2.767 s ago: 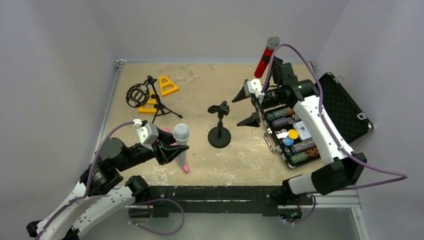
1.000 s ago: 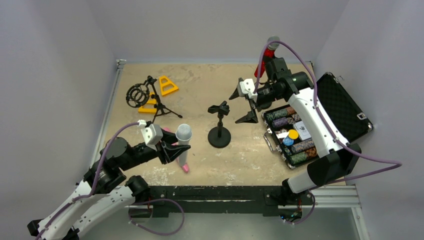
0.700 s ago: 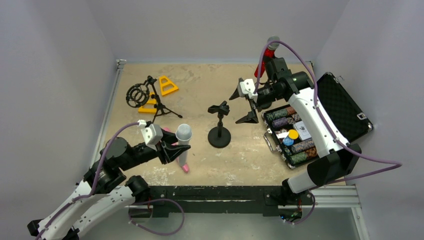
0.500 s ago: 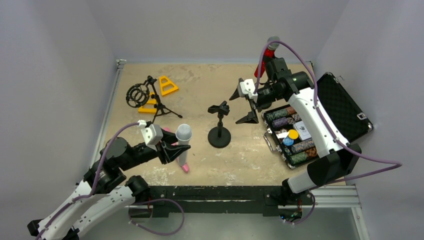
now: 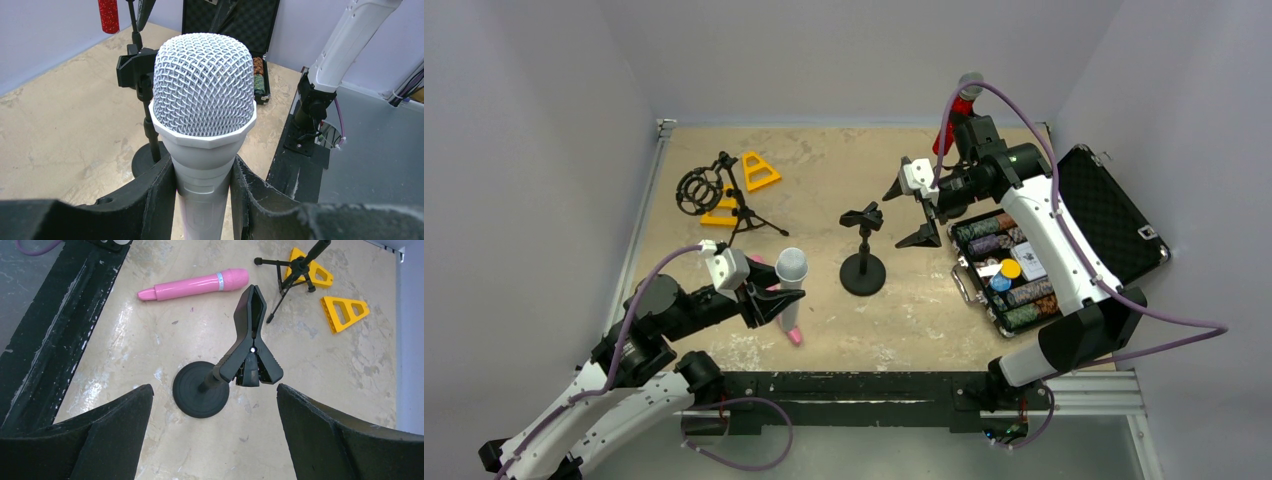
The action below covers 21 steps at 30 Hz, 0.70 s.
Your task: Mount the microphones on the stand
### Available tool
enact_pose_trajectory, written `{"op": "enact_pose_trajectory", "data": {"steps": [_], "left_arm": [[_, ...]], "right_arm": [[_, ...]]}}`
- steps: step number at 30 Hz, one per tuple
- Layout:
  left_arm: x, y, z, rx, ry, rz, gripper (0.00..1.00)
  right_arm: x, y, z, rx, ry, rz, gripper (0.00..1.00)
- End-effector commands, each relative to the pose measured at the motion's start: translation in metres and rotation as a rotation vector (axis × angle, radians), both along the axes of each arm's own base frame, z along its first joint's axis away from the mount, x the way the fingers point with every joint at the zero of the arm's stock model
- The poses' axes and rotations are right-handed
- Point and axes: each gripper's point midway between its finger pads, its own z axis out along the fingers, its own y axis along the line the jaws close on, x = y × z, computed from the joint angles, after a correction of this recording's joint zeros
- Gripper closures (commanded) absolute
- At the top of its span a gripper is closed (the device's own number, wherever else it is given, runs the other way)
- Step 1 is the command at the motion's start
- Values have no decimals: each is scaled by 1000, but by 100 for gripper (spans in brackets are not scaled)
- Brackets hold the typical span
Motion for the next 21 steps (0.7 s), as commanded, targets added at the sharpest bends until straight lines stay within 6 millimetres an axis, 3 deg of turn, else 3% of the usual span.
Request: {"op": "enact_pose_trajectory", "data": {"steps": [1,21], "left_arm": [[1,-2,8,-24,-38,-6,100],[0,-2,7,-27,-35,-11,100]], "right_arm": [[1,2,7,1,-28,11,3],[0,2,5,-5,-20,18,3]]}}
